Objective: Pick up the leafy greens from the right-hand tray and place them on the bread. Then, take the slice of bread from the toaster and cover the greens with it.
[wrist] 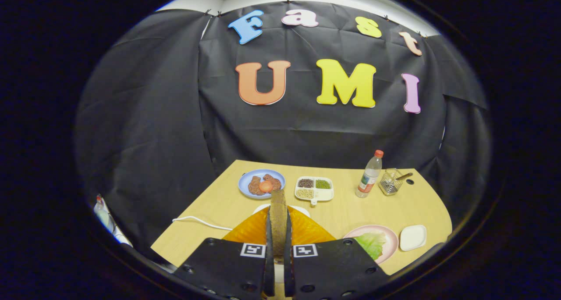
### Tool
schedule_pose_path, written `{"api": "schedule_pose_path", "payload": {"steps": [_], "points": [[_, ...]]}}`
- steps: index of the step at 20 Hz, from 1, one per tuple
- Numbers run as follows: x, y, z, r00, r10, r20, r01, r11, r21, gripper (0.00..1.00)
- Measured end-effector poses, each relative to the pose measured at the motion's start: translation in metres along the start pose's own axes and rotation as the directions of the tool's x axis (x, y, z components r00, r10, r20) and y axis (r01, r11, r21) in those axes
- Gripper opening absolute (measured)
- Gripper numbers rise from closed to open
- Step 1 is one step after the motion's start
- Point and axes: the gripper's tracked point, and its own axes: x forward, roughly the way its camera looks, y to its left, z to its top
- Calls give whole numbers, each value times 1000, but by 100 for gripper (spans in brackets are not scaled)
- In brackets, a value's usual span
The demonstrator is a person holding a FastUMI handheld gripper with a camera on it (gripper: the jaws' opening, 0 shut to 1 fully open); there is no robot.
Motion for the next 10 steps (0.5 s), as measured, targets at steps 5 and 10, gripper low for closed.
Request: {"api": "schedule_pose_path", "payload": {"steps": [5,10], "points": [[-22,-17,14,999,-6,34,5,1000,12,8],[-25,-54,7,998,-51,32,50,998,33,8]]}}
